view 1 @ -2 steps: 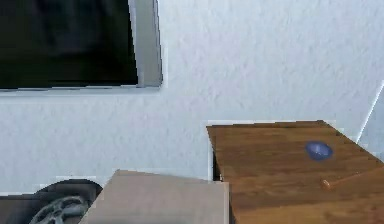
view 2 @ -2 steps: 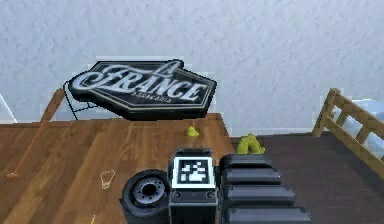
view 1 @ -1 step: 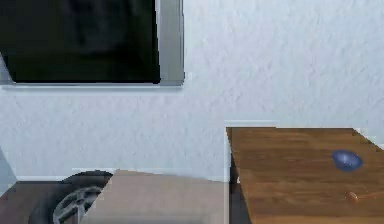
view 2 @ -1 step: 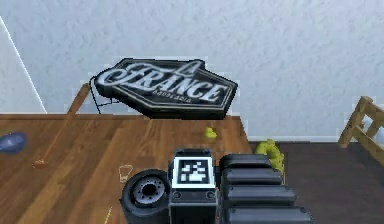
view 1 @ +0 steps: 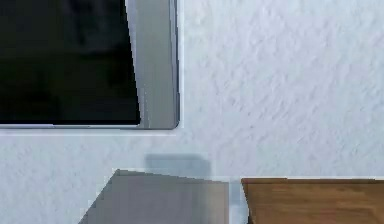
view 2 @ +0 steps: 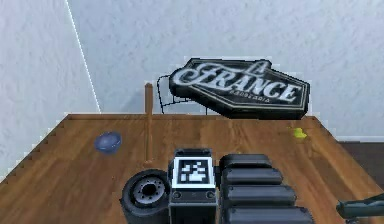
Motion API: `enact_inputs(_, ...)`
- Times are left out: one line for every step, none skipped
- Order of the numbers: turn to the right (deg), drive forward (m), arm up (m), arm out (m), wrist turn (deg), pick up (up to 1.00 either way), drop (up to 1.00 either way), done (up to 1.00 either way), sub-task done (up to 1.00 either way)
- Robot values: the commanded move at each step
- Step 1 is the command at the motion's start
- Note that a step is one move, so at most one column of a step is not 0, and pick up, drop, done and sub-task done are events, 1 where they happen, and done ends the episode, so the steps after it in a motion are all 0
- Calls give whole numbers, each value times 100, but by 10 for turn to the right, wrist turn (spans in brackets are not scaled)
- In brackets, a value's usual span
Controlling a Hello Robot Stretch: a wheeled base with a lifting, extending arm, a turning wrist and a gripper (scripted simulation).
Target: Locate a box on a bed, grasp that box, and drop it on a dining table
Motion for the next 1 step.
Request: enact_inputs(-450,0,0,0,0,0,0,0,0)
